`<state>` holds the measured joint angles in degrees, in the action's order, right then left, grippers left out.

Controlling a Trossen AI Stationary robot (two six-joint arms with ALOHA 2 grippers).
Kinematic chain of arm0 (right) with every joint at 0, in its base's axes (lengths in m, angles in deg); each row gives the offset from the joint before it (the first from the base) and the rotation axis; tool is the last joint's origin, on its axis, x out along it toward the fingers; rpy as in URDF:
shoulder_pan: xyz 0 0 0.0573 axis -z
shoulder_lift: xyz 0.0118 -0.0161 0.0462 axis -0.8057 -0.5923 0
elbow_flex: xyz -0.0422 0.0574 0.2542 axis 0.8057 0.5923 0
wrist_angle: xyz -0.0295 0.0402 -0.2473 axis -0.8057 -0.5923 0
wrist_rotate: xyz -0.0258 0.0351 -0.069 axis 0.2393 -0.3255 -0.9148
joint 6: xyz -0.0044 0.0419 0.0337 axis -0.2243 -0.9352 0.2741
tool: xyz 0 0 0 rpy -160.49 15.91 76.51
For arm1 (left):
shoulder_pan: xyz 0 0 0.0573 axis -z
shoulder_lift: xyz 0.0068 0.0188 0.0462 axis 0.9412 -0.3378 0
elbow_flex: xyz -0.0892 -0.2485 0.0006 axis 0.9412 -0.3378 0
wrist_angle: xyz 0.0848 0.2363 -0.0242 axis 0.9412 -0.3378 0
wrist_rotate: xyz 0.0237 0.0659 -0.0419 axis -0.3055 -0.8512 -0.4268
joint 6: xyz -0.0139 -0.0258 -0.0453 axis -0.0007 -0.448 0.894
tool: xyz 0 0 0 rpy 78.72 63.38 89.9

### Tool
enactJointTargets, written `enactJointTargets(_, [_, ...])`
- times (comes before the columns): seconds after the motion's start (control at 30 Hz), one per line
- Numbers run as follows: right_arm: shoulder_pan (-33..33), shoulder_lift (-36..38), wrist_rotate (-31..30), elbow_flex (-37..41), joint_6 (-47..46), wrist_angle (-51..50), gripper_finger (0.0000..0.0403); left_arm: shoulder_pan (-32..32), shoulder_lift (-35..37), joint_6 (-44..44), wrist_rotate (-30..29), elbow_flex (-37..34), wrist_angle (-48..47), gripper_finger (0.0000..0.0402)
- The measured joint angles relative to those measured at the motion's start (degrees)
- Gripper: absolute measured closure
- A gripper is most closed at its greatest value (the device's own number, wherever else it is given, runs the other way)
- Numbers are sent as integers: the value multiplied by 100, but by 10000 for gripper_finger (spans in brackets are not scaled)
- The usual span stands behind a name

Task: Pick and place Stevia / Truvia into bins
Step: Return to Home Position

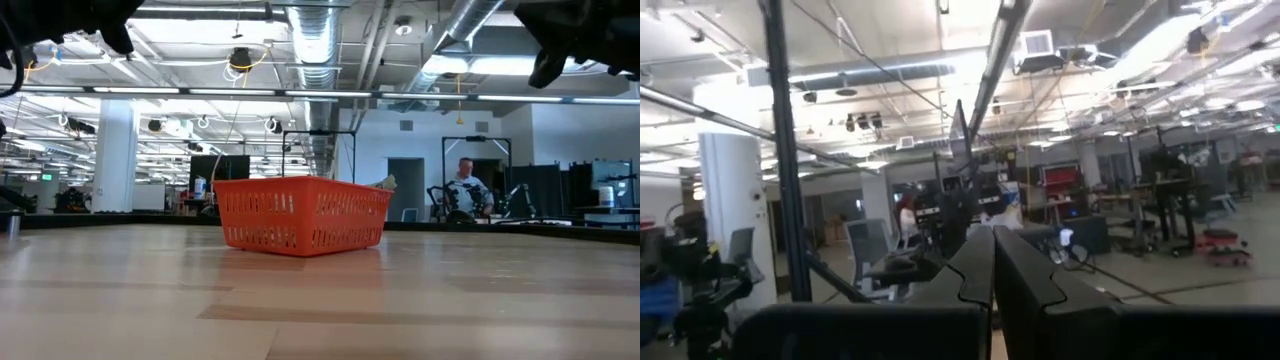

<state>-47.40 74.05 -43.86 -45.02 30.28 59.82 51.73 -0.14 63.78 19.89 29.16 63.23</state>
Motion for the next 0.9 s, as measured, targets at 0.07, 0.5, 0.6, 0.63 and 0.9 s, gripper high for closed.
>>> enactJointTargets(0.07, [0,0,-72,68,-73,16,403,0,0,14,-11,-87,11,387])
enactJointTargets(0.5, [0,-4,-223,377,-302,82,403,0,2,304,-281,-775,391,401])
enactJointTargets(0.6, [0,-2,-220,379,-289,-202,403,1,2,303,-340,-913,516,401])
enactJointTargets(0.63, [0,-4,-223,379,-292,-322,403,2,1,318,-370,-941,515,401])
enactJointTargets(0.9, [0,-2,-223,382,2,-1030,403,1,0,246,-656,-941,-31,401])
